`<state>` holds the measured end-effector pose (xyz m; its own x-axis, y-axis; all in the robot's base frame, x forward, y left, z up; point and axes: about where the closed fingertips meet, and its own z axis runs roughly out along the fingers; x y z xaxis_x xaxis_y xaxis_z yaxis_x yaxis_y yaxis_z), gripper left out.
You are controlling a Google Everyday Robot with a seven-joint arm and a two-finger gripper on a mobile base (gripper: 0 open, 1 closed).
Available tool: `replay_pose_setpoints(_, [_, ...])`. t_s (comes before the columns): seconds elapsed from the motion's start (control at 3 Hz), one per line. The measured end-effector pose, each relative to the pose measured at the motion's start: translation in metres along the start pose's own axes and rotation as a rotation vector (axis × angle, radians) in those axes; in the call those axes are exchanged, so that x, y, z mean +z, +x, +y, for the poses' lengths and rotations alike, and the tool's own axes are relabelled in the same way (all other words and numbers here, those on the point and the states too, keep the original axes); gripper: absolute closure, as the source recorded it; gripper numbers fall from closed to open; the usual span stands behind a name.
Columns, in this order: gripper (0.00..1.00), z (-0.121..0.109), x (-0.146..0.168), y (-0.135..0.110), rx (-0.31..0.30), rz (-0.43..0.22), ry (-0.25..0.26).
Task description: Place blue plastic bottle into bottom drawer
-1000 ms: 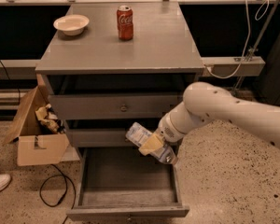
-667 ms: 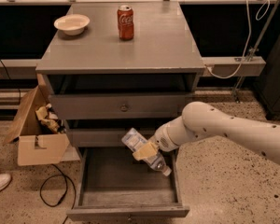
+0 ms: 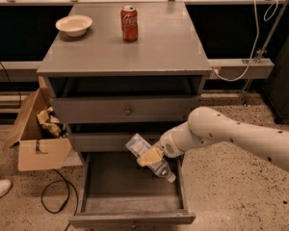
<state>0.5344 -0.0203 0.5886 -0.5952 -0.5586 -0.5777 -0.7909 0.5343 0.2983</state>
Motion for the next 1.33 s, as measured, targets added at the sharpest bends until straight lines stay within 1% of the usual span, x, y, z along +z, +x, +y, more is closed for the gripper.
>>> replay_pose_setpoints(0.33, [1.00, -0.017, 0.051, 0.022, 0.034, 0.010, -0.046])
replay_pose_setpoints(0.67, [1.00, -0.048, 0.133, 0.068, 0.126, 0.009, -0.074])
replay_pose_setpoints(1.0, [1.00, -0.071, 0.173, 0.086, 0.177, -0.023, -0.054])
replay_pose_setpoints(1.33, [1.00, -0.089, 0.202, 0.092, 0.205, -0.068, -0.062])
